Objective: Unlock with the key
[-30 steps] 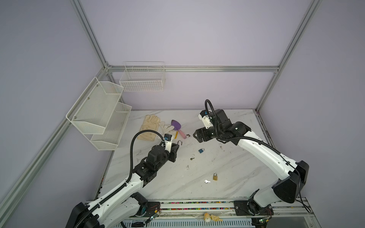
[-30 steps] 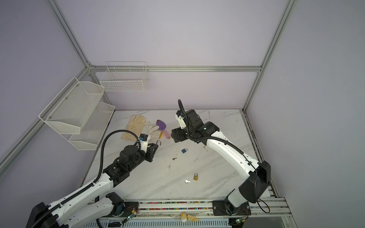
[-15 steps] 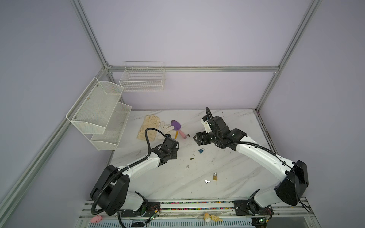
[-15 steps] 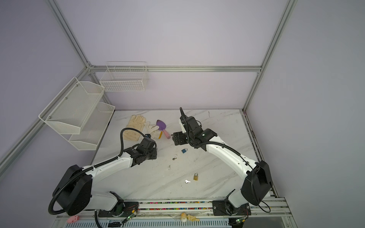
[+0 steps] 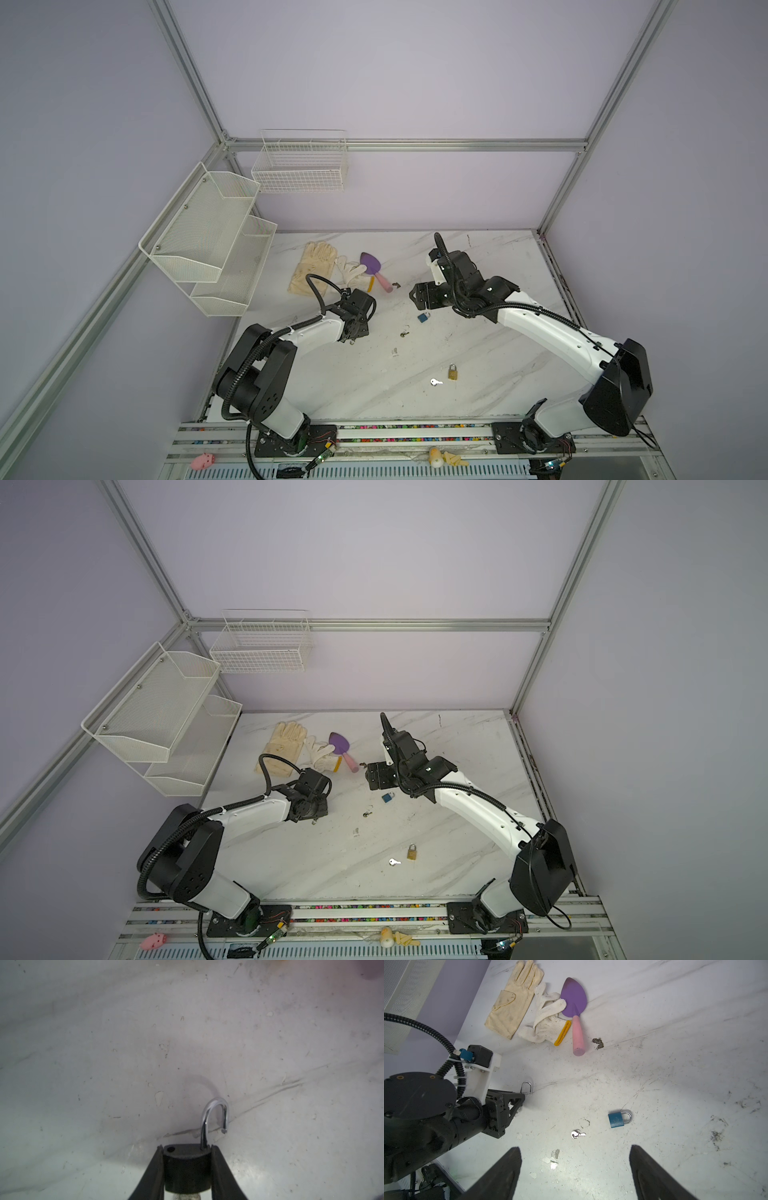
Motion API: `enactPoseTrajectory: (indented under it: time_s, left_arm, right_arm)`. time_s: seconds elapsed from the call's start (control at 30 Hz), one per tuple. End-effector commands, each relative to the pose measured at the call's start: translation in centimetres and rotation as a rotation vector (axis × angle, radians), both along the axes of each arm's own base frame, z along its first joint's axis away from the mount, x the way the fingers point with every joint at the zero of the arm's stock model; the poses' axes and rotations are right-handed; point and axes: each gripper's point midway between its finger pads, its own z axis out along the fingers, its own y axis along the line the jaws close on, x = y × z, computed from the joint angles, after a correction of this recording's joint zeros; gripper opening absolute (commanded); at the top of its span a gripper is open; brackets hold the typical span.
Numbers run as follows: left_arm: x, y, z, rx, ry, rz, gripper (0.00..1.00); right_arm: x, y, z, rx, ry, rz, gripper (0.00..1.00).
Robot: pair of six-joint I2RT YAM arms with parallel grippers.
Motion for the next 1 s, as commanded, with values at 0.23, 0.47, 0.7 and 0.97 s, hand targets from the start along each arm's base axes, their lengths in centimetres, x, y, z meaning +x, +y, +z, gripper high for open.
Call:
enactPoseTrajectory:
  time_s: [0.23, 0.47, 0.7, 0.97]
  left_arm:
    - [0.9, -0.2, 1.3, -0.054, -0.034, 0.056, 0.34]
    - [0.8, 0.0, 4.8, -0.104, -0.103, 0.048, 0.53]
    - [0.3, 0.0, 9.6, -0.209, -0.219, 0.027, 0.57]
    - [-0.7, -0.7, 13.7, -0.346, -0.345, -0.013, 0.6]
  right_arm:
    - [-0.6, 0.5, -1.1, -0.018, 0.039, -0.064, 0.84]
    - [-2.4, 2.0, -2.7, -0.027, 0.081, -0.102, 0.83]
    - [-4.5, 3.3, -7.1, 0.021, 0.183, -0.179, 0.77]
    - [-5.8, 4.3, -11.8, 0.057, 0.279, -0.221, 0.61]
